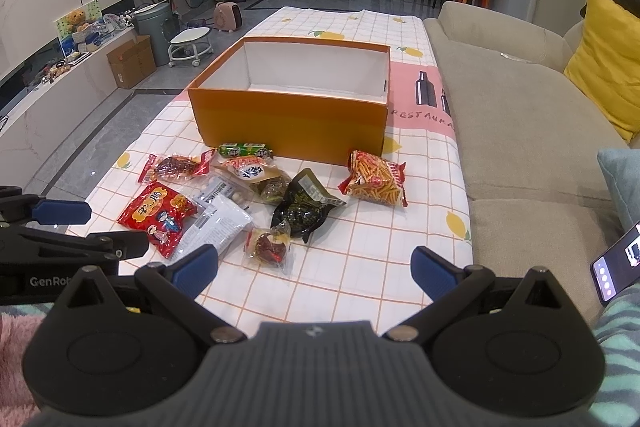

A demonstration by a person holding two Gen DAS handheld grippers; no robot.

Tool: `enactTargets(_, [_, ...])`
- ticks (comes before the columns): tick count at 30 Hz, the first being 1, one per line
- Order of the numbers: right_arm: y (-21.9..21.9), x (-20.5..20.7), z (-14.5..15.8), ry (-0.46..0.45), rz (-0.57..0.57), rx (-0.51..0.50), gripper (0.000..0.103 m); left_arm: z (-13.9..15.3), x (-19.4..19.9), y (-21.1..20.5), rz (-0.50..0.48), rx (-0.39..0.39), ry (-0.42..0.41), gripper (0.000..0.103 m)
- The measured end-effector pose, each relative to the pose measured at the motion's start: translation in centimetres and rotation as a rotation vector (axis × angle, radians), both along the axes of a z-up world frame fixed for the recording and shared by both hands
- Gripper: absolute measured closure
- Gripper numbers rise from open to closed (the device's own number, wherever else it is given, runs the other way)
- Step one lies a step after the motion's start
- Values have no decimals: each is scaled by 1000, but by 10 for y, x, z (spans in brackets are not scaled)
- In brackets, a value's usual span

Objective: Organize snacks

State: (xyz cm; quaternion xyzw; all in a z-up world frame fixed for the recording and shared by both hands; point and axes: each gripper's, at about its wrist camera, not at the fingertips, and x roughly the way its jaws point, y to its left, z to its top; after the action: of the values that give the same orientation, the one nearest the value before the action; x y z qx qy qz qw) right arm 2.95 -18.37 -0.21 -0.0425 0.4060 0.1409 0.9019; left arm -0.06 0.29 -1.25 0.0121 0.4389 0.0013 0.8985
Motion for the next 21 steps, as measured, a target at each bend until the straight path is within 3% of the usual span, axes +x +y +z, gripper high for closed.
enactTargets(10, [-5,6,-11,7,-37,46,4,-12,9,11,-36,-92,22,36])
enactTargets(13, [1,12,-19,21,-12,18,7,-17,15,15,-42,-105,31,36])
enactTargets(14, [2,14,-21,22,-2,8,14,-19,17,16,-45,-105,29,36])
enactTargets(16, [6,18,-26,33,19,-4,16,-23,22,19,-49,-97,29,29])
enactTargets(21, [16,36,-44,98,44,6,23,-34,42,40,26,-105,90,24])
